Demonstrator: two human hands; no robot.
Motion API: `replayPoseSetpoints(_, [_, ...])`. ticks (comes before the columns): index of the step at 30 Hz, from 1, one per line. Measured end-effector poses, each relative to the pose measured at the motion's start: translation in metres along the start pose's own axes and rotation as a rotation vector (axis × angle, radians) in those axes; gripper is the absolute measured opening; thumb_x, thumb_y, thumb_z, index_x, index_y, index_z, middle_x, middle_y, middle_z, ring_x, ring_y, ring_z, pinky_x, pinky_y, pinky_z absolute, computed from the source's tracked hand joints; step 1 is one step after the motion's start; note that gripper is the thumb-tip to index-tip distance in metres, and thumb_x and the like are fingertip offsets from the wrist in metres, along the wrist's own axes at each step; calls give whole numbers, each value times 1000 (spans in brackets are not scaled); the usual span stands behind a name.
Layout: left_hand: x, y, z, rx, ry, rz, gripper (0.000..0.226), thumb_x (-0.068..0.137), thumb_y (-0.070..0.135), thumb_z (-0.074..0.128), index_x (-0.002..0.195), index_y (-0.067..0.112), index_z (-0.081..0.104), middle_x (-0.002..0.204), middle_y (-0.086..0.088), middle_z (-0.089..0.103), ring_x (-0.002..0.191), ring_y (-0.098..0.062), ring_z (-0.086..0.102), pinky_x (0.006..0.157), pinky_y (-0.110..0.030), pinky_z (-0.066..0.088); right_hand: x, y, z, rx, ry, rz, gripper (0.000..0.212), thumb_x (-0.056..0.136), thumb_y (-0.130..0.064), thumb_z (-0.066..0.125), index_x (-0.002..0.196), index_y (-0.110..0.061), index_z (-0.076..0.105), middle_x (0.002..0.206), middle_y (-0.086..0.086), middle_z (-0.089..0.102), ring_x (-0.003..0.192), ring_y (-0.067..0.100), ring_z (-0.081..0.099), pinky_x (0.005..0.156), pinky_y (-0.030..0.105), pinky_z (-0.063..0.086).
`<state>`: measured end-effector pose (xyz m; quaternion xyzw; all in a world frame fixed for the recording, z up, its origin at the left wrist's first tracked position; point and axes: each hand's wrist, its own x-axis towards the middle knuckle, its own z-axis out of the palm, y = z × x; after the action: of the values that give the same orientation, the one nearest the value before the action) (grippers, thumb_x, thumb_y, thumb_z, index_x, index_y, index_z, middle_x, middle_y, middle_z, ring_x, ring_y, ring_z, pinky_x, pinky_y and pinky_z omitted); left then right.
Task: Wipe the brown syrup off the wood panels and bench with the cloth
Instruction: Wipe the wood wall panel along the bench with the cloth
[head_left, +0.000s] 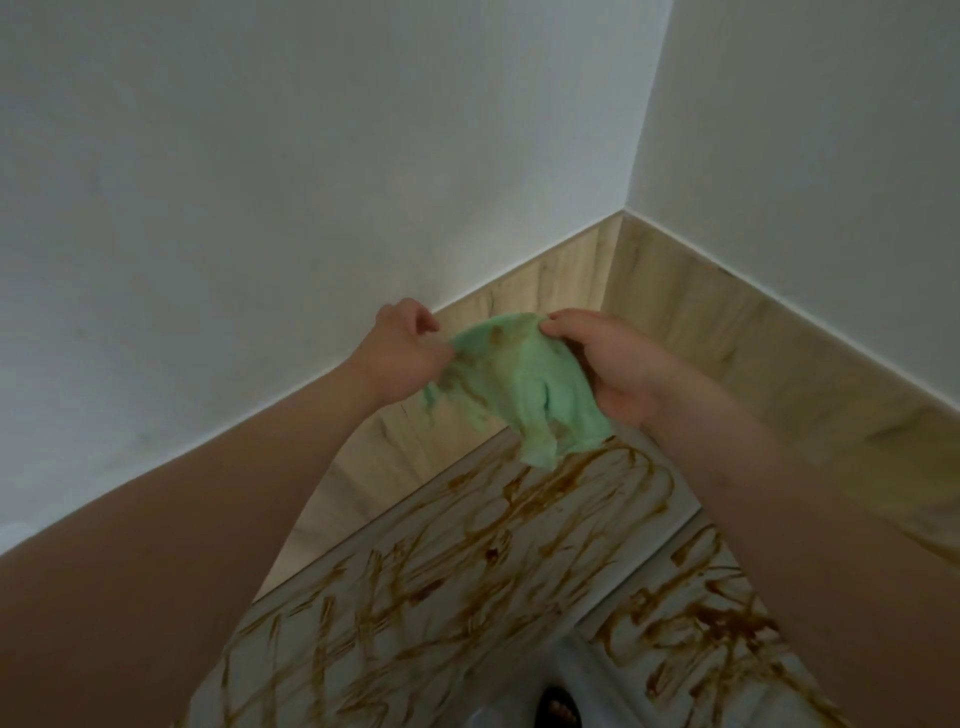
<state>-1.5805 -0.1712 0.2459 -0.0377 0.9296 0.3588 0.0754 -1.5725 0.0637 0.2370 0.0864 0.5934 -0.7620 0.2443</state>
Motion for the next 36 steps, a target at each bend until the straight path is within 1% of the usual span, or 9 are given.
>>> replayPoseSetpoints(3, [-8, 8, 7, -301, -293, 38, 16, 91, 24, 71, 103, 14, 65, 104, -4, 72, 97, -22, 72, 95, -45, 59, 1, -6, 16, 112, 120, 58, 24, 105, -15, 52, 111, 5, 64, 100, 21, 72, 82, 27, 76, 66, 36, 62])
replayPoseSetpoints(6, [-18, 20, 13, -329, -497, 107, 56, 74, 45, 83, 120, 22, 61, 118, 3, 70, 108, -14, 70, 98, -36, 58, -4, -16, 23, 364, 178, 42, 19, 106, -8, 45, 101, 6, 56, 84, 20, 71, 67, 27, 76, 56, 37, 61])
replayPoseSetpoints(10, [-21, 33, 23, -97, -370, 228, 97, 75, 46, 90, 150, 23, 33, 136, 10, 54, 115, -5, 61, 94, -26, 57, -12, -27, 17, 696, 90, 56, 41, 102, -14, 48, 124, 20, 50, 122, 35, 65, 113, 45, 68, 100, 51, 56])
replayPoseSetpoints(14, [-16, 49, 17, -96, -160, 280, 23, 100, 25, 63, 121, 20, 59, 102, 10, 67, 88, 0, 64, 75, -12, 52, -20, -37, 10, 742, -20, 37, 43, 100, -17, 48, 126, 17, 45, 125, 38, 63, 117, 49, 65, 101, 55, 55])
replayPoseSetpoints(20, [-10, 66, -14, -753, -240, -98, 29, 100, 18, 45, 85, 9, 68, 72, -5, 66, 69, -21, 62, 69, -31, 49, -26, -35, 6, 346, 48, -127, 13, 102, -10, 44, 109, -10, 55, 113, 18, 75, 104, 37, 74, 89, 47, 60])
replayPoseSetpoints(25, [-5, 68, -24, -700, -221, -120, 40, 107, 32, 50, 117, -1, 70, 103, -17, 74, 90, -27, 71, 76, -33, 57, -27, -17, 26, -299, 58, -312, 7, 99, -20, 65, 94, -15, 64, 96, 5, 73, 97, 24, 75, 92, 46, 61])
replayPoseSetpoints(30, [-13, 75, -20, -610, -183, -103, 50, 109, 34, 49, 121, -12, 63, 111, -34, 68, 91, -32, 68, 86, -44, 58, -22, -4, 54, -551, 47, -403, 47, 83, -51, 81, 103, -15, 59, 95, 5, 71, 84, 12, 70, 80, 37, 61])
replayPoseSetpoints(33, [-17, 78, -18, -676, -190, -162, 51, 110, 38, 45, 125, -8, 62, 119, -27, 69, 98, -32, 70, 92, -45, 57, -22, 2, 55, -689, 140, -483, 37, 87, -54, 76, 97, -21, 61, 88, -9, 71, 77, 6, 68, 71, 29, 57])
replayPoseSetpoints(36, [-18, 79, -20, -783, -317, -256, 68, 107, 55, 41, 146, -1, 47, 140, -24, 59, 93, -26, 72, 78, -39, 61, -25, 4, 47, -851, 208, -618, 24, 100, -39, 63, 89, -18, 64, 77, -5, 68, 69, 8, 63, 59, 17, 47])
